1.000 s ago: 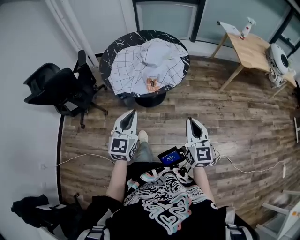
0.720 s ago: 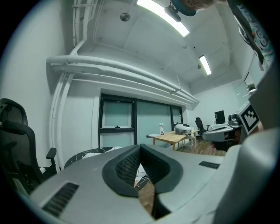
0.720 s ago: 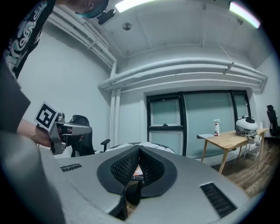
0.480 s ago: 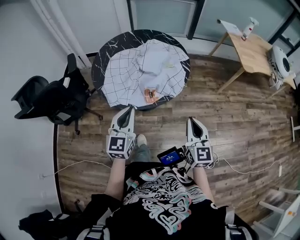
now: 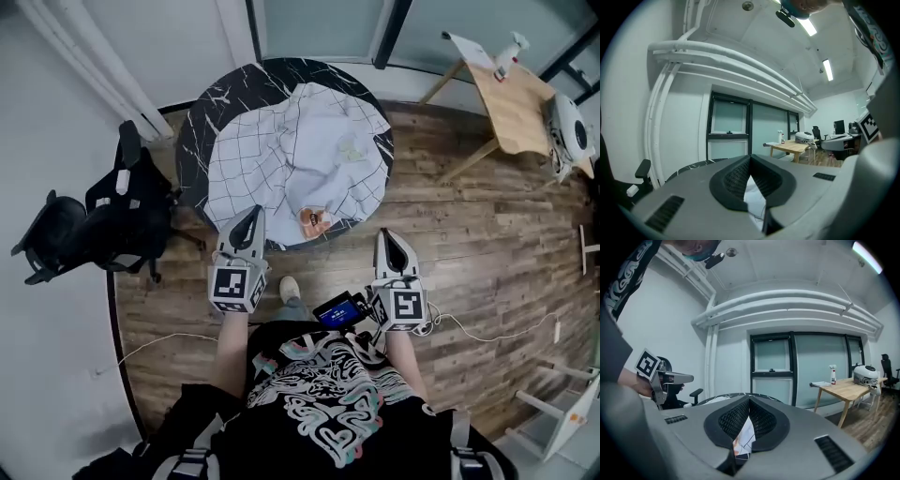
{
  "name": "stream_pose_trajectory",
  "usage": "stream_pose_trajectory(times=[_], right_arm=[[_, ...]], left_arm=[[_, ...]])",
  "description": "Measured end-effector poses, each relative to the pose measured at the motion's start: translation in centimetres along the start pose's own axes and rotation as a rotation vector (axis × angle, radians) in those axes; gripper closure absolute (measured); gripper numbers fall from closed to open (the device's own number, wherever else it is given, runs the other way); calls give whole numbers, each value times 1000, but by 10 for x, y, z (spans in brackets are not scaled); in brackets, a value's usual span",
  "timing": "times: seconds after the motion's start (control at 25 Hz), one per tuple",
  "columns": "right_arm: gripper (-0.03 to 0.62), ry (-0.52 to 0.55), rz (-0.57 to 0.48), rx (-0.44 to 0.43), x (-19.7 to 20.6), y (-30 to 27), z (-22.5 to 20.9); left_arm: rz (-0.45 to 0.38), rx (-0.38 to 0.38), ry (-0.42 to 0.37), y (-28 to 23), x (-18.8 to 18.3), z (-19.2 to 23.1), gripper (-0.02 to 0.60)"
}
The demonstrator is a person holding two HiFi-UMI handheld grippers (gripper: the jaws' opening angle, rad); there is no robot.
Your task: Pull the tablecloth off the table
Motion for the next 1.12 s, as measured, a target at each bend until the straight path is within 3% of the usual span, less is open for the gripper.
stream_pose_trajectory(times=[0.52,1.12], right_arm=[[569,1,60,78,10,-92,7],[557,-12,98,125,21,-85,-6]], left_arm=[[13,99,-2,-77,1,77,560],[27,142,-17,-93,9,73,560]])
Point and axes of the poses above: the fingertips, and each gripper's own axes: y backward along the fingers, z to its left, x out of its underside, the point moved 8 cm from there along y, backward along the fingers
